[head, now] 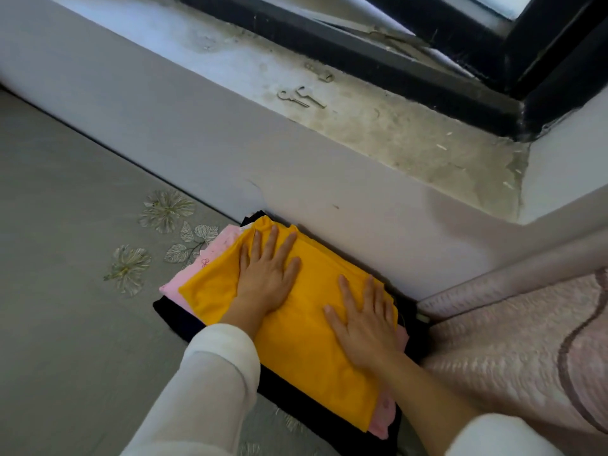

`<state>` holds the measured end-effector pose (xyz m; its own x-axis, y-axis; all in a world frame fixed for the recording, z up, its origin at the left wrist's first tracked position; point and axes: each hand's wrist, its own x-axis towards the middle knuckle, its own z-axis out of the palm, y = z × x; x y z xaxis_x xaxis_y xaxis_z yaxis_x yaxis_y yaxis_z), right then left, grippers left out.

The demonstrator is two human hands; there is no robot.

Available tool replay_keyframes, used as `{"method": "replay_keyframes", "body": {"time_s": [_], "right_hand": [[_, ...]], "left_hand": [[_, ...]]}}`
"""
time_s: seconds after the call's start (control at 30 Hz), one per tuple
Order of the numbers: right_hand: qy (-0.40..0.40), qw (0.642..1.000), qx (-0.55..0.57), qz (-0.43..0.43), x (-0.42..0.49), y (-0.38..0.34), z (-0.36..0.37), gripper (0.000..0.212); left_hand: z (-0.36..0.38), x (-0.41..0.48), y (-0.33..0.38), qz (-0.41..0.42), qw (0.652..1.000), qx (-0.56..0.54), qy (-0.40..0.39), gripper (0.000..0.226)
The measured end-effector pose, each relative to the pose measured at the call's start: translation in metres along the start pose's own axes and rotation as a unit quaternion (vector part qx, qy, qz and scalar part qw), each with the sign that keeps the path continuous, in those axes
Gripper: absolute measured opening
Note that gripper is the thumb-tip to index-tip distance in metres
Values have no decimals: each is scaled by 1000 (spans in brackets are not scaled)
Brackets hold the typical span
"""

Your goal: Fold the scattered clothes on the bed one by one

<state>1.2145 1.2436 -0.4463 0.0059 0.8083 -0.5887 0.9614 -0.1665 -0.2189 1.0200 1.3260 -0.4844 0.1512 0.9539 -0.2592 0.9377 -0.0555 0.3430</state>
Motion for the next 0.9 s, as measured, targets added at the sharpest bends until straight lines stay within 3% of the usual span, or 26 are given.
{"method": "replay_keyframes", "body": {"time_s": [0.2, 0.43, 0.57, 0.77, 0.83, 0.9], "right_hand": [[-14, 995, 60, 72, -12, -8, -17, 92], [90, 992, 82, -29, -55, -13, -52, 76], [130, 975, 166, -76, -84, -14, -70, 66], [176, 901, 314, -244, -168, -21, -130, 38], [184, 873, 325, -315, -211, -18, -153, 28], [212, 820, 382, -371, -254, -12, -186, 24]], "left_hand": [[-19, -18, 14, -52, 997, -6, 64, 73], [-21, -96, 52, -56, 998, 12, 36, 92], [-9, -137, 82, -72, 997, 5, 23, 98], [26, -167, 135, -92, 995, -6, -24, 96], [29, -166, 140, -114, 993, 5, -37, 86], [31, -164, 141, -124, 991, 18, -40, 77]]}}
